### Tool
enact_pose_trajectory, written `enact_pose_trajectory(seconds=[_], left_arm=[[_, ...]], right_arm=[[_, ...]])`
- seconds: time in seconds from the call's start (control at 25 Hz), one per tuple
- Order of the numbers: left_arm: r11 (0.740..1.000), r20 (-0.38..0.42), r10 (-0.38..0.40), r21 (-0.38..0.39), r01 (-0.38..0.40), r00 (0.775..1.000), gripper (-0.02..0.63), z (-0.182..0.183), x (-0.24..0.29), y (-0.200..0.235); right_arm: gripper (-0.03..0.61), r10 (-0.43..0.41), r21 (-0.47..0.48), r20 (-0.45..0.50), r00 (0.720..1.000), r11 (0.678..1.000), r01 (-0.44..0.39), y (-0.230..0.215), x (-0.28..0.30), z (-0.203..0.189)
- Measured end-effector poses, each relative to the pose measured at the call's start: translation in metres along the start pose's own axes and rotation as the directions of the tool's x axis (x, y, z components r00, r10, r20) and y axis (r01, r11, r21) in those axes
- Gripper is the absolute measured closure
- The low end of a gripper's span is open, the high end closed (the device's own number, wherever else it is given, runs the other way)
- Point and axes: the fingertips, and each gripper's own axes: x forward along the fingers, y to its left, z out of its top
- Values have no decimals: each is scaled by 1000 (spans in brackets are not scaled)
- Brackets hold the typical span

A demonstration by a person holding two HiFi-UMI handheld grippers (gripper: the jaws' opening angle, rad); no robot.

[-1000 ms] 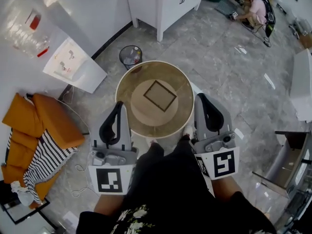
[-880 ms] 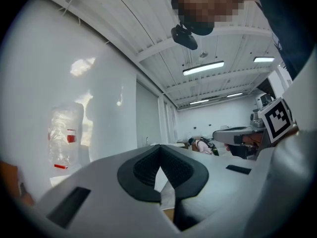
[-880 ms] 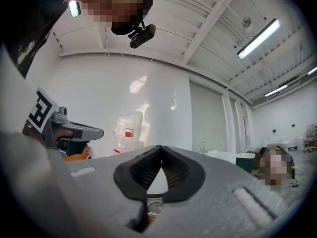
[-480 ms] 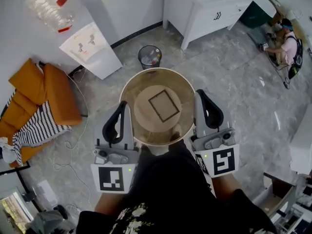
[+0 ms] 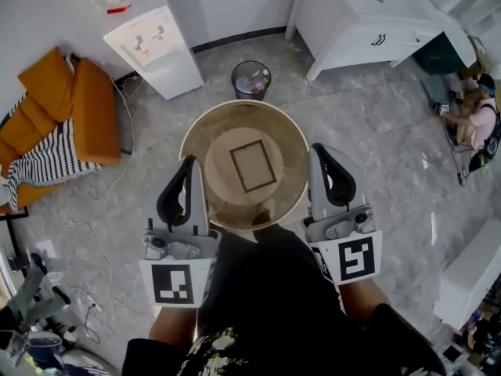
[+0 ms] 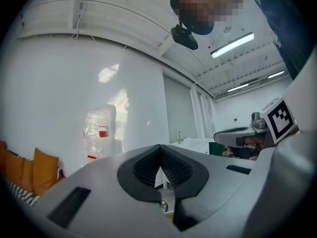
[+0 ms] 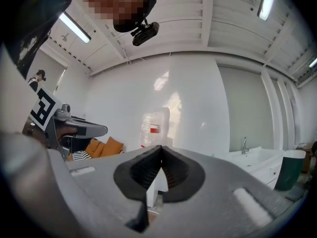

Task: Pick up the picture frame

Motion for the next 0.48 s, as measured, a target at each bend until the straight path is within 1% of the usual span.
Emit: enact_pose_trajectory(seconds=[0.12,0.2,0.36,0.48], left_arm=[[999,-13,30,21,-30,999,600,-9,10,-3],[999,-25,48,22,-47,999,600,-22,13,-7],[996,-87,71,53,-67,994,600,-62,18,-14],[996,-139,90,36,-85,986,600,-95,21,-11]], right_arm=[[581,41,3,-35,999,999,-41,-7,9,-24],[581,69,7,-59,996,998,-69,-7,15,-45],[581,129,39,-84,988,991,-127,-1,19,-82],[581,178,56,-63,982,983,-174,5,23,-99]])
